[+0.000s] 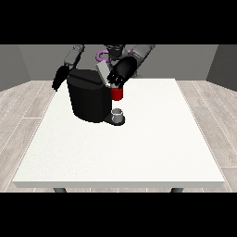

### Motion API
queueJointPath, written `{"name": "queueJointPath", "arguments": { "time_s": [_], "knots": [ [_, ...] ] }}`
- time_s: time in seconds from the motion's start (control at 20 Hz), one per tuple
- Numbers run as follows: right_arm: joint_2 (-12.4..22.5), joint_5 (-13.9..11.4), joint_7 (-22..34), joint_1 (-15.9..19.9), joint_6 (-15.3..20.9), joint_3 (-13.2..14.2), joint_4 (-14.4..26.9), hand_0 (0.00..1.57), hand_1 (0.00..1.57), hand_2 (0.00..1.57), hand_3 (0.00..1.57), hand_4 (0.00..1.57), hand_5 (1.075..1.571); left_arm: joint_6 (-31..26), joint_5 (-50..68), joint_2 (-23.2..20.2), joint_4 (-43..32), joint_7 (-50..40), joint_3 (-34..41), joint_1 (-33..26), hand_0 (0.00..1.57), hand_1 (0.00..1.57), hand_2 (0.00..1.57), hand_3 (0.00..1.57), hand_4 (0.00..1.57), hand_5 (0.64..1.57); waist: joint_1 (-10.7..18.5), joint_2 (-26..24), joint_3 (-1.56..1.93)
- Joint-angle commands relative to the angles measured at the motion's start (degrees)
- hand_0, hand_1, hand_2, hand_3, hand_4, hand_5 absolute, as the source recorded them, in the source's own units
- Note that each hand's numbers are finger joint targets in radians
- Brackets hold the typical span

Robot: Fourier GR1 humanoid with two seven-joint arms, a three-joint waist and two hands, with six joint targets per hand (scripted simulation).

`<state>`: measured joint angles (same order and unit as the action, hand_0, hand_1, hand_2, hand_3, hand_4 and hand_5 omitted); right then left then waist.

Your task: Insert the coffee pod into the coffee machine and close the lid

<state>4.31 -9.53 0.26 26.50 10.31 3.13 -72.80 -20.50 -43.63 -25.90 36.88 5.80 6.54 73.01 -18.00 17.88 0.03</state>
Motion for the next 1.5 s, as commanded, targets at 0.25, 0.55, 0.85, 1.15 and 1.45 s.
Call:
{"name": "queueJointPath", "arguments": {
  "time_s": [0.25,0.55,0.85,1.15,1.45],
  "knots": [
    [0.2,-0.7,0.6,0.9,1.1,0.1,-1.3,0.0,0.0,0.0,0.0,0.0,1.571,4.3,-5.3,-1.4,-0.2,3.3,-3.7,-1.1,1.16,1.16,1.19,1.07,0.0,1.571,-0.5,2.2,-0.01],
    [-0.3,-0.5,0.9,-0.3,1.1,-0.1,-1.3,0.0,0.0,0.0,0.0,0.0,1.571,4.8,-4.4,-0.9,-1.6,4.3,-2.1,-2.0,1.12,1.12,1.14,0.98,0.0,1.571,0.0,2.1,-0.02],
    [0.9,1.2,-0.2,2.9,-0.2,1.4,-1.3,0.0,0.0,0.0,0.0,0.08,1.571,5.4,-3.3,-3.5,-1.1,6.7,0.2,1.9,1.25,1.25,1.21,0.96,0.0,1.571,-0.9,5.2,-0.01],
    [0.8,-1.7,0.9,1.4,0.9,-0.5,-1.3,0.0,0.0,0.0,0.0,0.07,1.571,8.3,-4.5,-2.4,-1.3,7.8,-0.2,0.4,1.23,1.23,1.21,0.97,0.0,1.571,-1.0,5.0,-0.02],
    [-1.0,-2.2,-1.4,1.7,2.8,-0.5,1.2,0.0,0.0,0.0,0.0,0.19,1.571,7.0,-6.7,-2.2,0.0,8.3,-2.6,2.1,1.04,1.04,1.05,0.74,0.0,1.571,0.6,4.6,0.02]
  ]
}}
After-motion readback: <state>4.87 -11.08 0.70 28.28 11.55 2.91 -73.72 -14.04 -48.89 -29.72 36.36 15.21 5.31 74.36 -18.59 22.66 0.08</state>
